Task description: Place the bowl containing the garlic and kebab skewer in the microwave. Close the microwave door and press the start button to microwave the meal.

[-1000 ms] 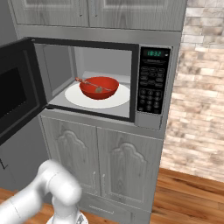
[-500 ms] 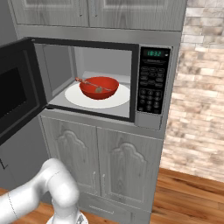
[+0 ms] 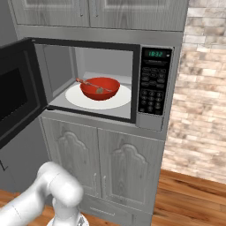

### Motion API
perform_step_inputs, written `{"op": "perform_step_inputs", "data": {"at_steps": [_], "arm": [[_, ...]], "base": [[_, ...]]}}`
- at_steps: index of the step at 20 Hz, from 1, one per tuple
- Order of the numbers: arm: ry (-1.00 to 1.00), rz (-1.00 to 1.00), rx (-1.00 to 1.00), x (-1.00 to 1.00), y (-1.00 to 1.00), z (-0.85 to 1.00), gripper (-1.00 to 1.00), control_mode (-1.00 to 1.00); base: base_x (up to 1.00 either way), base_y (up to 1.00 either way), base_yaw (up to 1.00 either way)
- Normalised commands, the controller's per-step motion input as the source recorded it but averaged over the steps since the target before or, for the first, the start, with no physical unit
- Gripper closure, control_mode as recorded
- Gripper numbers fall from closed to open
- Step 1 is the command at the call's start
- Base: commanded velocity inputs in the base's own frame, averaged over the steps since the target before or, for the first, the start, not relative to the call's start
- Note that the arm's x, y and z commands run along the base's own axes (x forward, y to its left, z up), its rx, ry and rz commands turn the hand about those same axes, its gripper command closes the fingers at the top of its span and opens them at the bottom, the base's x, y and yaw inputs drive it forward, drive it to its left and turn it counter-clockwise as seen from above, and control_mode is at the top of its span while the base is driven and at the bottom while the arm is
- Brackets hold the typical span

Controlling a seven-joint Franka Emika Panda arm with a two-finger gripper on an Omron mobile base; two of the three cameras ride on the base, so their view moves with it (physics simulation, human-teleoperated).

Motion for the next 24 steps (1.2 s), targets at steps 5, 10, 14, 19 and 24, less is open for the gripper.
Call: {"op": "perform_step_inputs", "data": {"at_steps": [5, 10, 14, 19, 24], "arm": [[-0.17, 0.03, 0.20, -0.26, -1.00, -0.01, -1.00, -1.00], [-0.16, 0.09, 0.22, -0.04, -1.00, 0.00, -1.00, -1.00], [-0.16, 0.13, 0.24, 0.00, -1.00, 0.00, -1.00, -1.00], [-0.14, 0.18, 0.24, 0.02, -1.00, 0.00, -1.00, -1.00], [-0.06, 0.23, 0.22, 0.27, -1.00, 0.00, -1.00, -1.00]], "base": [[0.00, 0.00, 0.00], [0.00, 0.00, 0.00], [0.00, 0.00, 0.00], [0.00, 0.00, 0.00], [0.00, 0.00, 0.00]]}}
